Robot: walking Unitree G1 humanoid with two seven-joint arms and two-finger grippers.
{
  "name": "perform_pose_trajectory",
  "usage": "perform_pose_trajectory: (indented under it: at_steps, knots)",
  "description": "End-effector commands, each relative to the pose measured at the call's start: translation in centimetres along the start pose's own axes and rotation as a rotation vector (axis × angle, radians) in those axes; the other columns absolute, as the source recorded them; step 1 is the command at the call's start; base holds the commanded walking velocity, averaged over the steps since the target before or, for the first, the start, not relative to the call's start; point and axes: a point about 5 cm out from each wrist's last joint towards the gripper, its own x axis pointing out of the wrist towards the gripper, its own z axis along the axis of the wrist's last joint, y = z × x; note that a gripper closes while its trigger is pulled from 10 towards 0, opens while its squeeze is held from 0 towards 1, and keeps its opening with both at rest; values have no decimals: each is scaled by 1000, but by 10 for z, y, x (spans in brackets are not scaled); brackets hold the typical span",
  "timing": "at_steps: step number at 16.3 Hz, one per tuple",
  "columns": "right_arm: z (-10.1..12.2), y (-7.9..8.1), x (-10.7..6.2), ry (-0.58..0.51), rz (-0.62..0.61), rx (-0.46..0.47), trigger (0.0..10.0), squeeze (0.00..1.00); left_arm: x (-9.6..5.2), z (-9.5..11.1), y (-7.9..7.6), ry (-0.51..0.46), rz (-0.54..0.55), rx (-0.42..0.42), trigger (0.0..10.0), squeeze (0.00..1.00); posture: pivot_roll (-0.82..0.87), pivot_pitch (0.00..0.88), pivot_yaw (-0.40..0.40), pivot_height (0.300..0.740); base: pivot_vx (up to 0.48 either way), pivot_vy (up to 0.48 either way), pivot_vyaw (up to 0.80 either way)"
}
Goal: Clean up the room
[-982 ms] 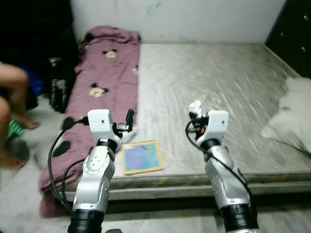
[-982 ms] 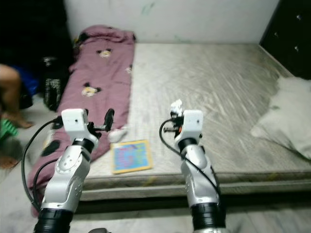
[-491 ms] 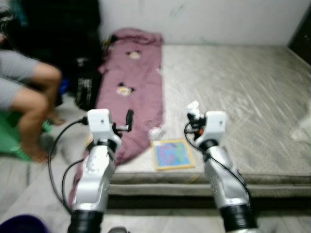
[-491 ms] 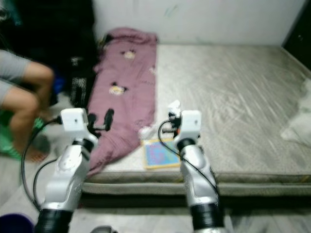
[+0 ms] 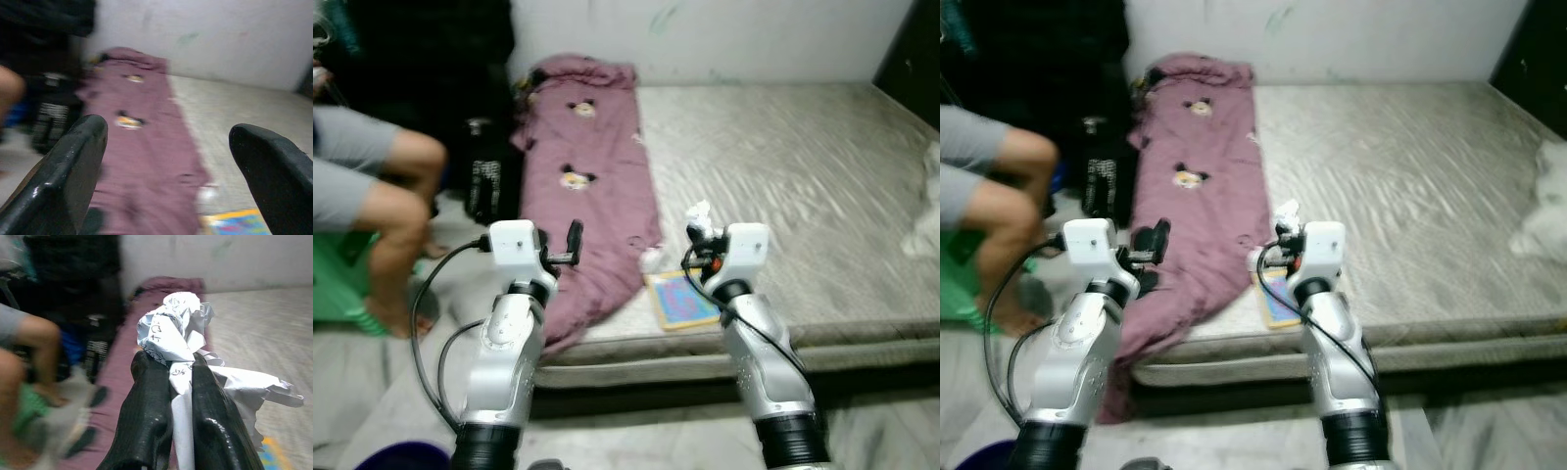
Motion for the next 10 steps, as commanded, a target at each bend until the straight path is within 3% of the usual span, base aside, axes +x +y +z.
perform_pose_trajectory:
  at_steps: [1,4,7,10]
  knots:
    - [5,1,1,-14,13,-17,10000,0,1,9,3,-47,27,39,10000,0,45,0,6,740,0,0,0]
    - [7,2,2,-21,37,-56,10000,0,3,9,15,-17,86,121,10000,0,47,0,3,740,0,0,183]
    - [8,5,3,-27,59,-74,10000,0,-4,10,18,-44,6,102,10000,0,53,0,-4,740,0,0,800]
    - [8,6,3,-26,69,-74,10000,0,-5,9,17,-40,2,89,10000,0,54,0,-5,740,0,0,800]
